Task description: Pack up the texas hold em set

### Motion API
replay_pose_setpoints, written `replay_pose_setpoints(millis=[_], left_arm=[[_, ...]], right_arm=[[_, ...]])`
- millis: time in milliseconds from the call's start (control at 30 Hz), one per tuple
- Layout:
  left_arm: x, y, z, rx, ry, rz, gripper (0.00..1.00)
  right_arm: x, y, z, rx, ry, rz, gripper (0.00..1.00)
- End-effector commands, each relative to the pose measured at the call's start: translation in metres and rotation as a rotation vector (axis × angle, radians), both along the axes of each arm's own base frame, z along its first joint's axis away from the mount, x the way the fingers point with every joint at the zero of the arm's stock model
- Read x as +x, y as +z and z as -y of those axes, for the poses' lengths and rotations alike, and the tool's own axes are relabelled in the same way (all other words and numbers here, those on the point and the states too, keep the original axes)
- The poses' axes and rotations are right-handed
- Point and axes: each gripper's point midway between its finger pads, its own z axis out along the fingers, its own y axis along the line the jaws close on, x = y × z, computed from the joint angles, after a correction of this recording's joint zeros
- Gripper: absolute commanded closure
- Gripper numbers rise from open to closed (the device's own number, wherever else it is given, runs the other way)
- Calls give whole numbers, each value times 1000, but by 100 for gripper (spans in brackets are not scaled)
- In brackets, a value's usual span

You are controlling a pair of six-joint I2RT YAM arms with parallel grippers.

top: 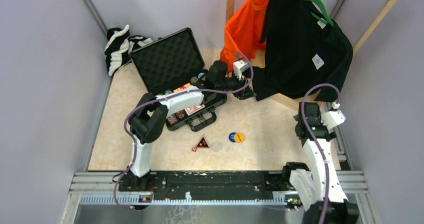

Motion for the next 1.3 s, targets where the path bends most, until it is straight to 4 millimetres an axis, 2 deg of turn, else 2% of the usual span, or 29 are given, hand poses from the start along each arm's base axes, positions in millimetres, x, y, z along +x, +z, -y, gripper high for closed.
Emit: replay_pose_setpoints(millis=[0, 67, 200, 367, 433, 633, 1000, 1267], left_arm=[[7, 78, 4, -146, -3, 90, 38], [4, 89, 6, -174, -16, 75, 37], [-10, 96, 15, -206, -61, 2, 36], [-29, 96, 17, -210, -90, -2, 35], [-31, 97, 13, -206, -83, 16, 35], [-25, 94, 9, -186, -61, 61, 34], [-19, 82, 16, -201, -85, 18, 34], [-6, 81, 6, -229, -70, -7, 34]], right_arm=[[-35, -30, 21, 74, -163, -110, 1], [-41, -32, 22, 99, -226, -76, 1], [-46, -46, 16, 207, -308, -52, 1], [-58, -94, 27, 338, -387, -116, 1], [-61, -102, 35, 354, -402, -123, 1], [-56, -92, 49, 334, -423, -157, 1], [-35, -79, 75, 304, -463, -145, 1], [-21, -67, 86, 317, -495, -157, 1]])
